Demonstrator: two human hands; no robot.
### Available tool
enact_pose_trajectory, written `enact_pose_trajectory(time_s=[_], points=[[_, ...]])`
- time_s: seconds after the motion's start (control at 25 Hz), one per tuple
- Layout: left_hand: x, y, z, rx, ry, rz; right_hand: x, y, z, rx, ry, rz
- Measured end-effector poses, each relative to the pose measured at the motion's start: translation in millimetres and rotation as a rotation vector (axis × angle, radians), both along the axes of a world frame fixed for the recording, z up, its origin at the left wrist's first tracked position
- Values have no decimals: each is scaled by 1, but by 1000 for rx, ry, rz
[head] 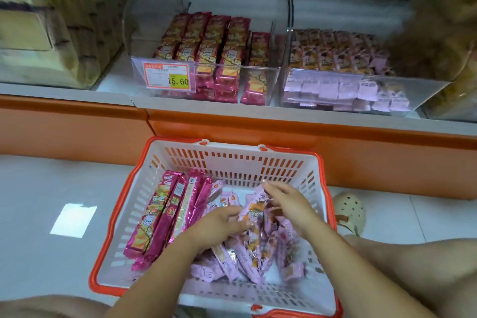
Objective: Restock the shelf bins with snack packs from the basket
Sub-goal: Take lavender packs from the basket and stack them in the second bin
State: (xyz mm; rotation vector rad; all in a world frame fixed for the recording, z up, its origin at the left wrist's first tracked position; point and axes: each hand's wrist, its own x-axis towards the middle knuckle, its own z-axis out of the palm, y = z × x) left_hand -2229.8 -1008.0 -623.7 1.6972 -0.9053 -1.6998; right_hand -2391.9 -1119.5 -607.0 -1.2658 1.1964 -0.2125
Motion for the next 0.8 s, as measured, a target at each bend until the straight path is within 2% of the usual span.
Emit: enact_pose_trajectory(time_s=[0.12,0.4,0.6,0.8], points=[[-9,0,17,47,191,-39,-6,-4,6,62,-122,-100],[-17,1,21,85,303,62,-13,-5,11,45,-189,-175],[-5,-8,27,-5,306,398,-29,-18,11,170,-271,-182],[-4,-22,36,-117,315,630,-42,-12,29,291,-340,5]])
